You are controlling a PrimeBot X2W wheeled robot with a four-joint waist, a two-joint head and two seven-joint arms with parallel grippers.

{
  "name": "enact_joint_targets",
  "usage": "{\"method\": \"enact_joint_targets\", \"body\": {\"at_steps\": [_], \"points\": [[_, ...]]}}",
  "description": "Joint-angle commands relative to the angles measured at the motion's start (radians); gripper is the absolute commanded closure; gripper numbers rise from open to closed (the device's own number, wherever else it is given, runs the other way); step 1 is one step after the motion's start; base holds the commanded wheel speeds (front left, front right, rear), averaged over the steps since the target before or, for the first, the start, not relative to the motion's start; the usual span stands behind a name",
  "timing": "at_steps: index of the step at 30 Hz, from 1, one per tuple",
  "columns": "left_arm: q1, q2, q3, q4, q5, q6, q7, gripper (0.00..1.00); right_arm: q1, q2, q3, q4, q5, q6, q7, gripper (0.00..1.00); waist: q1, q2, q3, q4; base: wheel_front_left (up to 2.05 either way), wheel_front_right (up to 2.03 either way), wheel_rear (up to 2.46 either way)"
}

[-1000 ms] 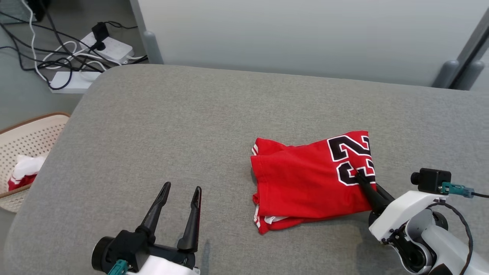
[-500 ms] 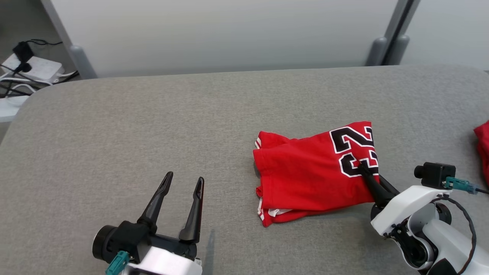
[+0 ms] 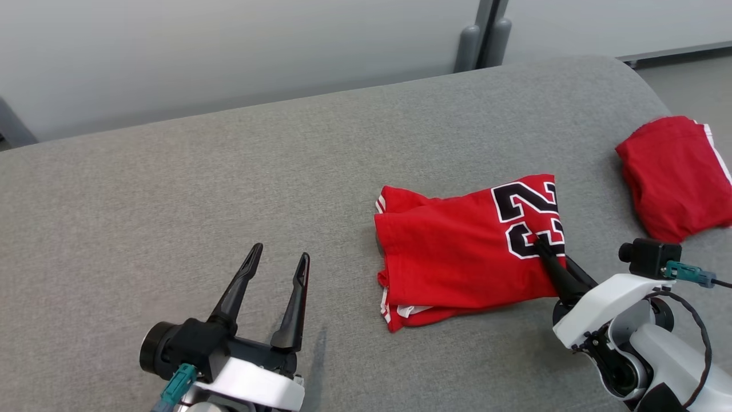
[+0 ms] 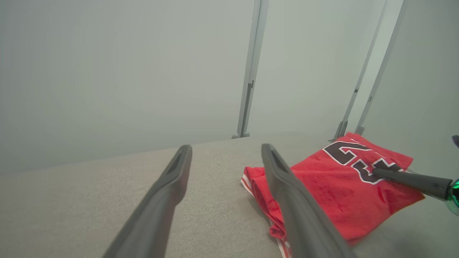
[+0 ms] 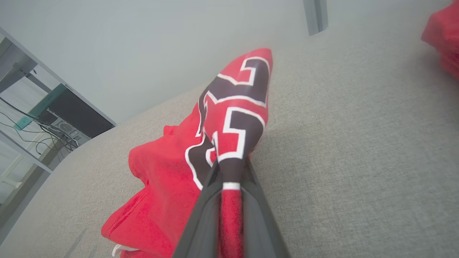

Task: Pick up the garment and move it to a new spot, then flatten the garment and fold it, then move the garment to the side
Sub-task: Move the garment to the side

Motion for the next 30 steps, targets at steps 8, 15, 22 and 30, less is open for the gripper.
{"method": "enact_joint_targets", "body": {"at_steps": [8, 15, 22, 30], "points": [[-0.06, 0.005, 0.031, -0.024, 0.023, -0.014, -0.01, 0.0, -0.027, -0.001, 0.002, -0.028, 0.007, 0.004, -0.022, 1.0, 0.0, -0.0001, 0.029, -0.103, 0.0, 0.0, 0.0], [-0.077, 0.012, 0.03, -0.025, 0.033, -0.017, -0.01, 0.0, -0.037, 0.005, -0.006, -0.033, 0.002, 0.004, -0.024, 1.0, 0.0, -0.0001, 0.049, -0.154, 0.0, 0.0, 0.0], [-0.095, 0.015, 0.015, -0.033, 0.039, -0.022, -0.01, 0.0, -0.08, -0.025, -0.053, -0.026, -0.044, 0.004, -0.024, 1.0, 0.0, -0.0001, 0.078, -0.144, 0.0, 0.0, 0.0], [-0.124, 0.034, 0.005, -0.075, 0.047, -0.025, 0.008, 0.0, -0.168, -0.12, -0.127, 0.004, -0.087, 0.004, -0.025, 1.0, 0.0, -0.0001, 0.135, -0.093, 0.0, 0.0, 0.0]]}}
